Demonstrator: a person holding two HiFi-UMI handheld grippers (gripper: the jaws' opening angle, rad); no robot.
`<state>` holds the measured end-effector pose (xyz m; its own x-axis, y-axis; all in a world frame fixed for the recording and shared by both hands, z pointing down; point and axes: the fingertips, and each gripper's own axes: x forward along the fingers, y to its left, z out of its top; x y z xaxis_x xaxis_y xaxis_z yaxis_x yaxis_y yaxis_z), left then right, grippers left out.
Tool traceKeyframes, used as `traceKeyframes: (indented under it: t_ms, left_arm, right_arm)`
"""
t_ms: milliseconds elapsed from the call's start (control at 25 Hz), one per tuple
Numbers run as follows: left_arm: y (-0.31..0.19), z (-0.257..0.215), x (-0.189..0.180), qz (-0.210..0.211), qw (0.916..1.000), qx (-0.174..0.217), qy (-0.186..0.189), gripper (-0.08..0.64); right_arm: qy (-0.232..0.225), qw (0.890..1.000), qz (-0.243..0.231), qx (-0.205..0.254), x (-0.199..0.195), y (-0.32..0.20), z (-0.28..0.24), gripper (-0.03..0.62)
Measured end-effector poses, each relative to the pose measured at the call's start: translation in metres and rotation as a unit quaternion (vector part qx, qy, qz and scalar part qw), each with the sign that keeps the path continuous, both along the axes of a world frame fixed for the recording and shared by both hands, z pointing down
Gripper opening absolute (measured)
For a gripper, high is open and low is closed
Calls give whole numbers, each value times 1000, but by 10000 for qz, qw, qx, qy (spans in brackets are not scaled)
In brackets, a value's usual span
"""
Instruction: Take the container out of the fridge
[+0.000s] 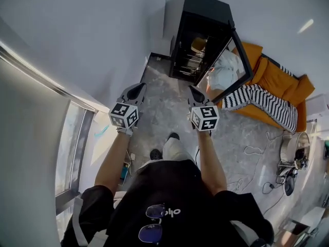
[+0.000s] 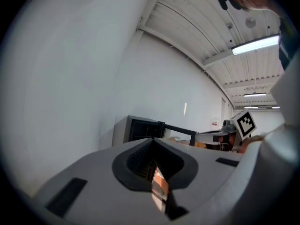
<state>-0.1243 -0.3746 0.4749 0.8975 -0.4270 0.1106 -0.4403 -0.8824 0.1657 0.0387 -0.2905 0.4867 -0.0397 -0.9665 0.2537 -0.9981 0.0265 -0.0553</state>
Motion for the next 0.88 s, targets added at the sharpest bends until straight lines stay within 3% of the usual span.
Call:
traceKeyframes:
  t_ms: [240, 480, 880]
  left_arm:
    - [-33, 5, 29, 58, 10000, -27, 56, 3]
    - [-98, 9, 61, 163, 9999, 27, -22, 3]
    - [-220, 2, 157, 409, 9991, -14, -145, 3]
  right_arm:
    - [-35, 9999, 102, -37, 28, -32, 12, 5]
    - [-113, 9998, 177, 16, 62, -106, 21, 5]
    - [-184, 9988, 448, -106, 154, -219, 17, 5]
